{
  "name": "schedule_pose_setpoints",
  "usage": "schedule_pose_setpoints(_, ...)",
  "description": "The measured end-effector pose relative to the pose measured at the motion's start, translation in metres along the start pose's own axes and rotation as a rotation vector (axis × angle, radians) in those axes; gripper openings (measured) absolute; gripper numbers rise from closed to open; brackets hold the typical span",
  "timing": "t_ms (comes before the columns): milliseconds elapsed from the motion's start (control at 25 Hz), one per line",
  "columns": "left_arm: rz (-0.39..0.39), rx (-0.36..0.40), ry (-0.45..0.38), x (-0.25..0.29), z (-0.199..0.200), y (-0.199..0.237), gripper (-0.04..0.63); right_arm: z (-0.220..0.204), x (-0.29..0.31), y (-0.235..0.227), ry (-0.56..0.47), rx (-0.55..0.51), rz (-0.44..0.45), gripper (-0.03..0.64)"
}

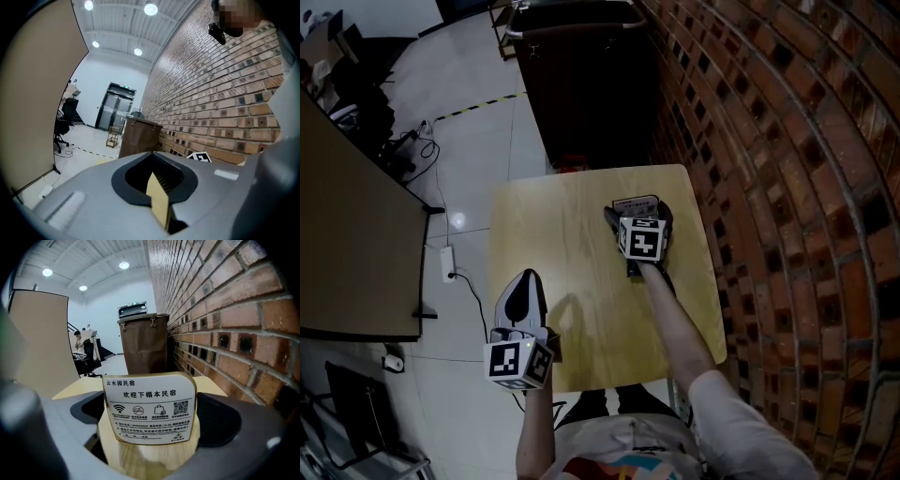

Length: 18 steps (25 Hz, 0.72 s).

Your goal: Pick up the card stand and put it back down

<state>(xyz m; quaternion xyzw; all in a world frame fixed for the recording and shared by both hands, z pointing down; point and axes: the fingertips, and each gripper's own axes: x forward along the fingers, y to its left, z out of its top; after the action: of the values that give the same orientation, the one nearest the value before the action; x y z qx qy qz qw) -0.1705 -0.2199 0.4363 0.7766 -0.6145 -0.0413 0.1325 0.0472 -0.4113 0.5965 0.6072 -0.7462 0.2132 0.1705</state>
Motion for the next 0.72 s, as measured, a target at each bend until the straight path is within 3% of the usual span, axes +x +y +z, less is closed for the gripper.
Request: schedule_pose_setpoints(720,0.039,-0.014,-0.004,0.001,0.000,0.016,0.006,0.013,-0.007,0.001,-0.124,-0.071,0.009,0.575)
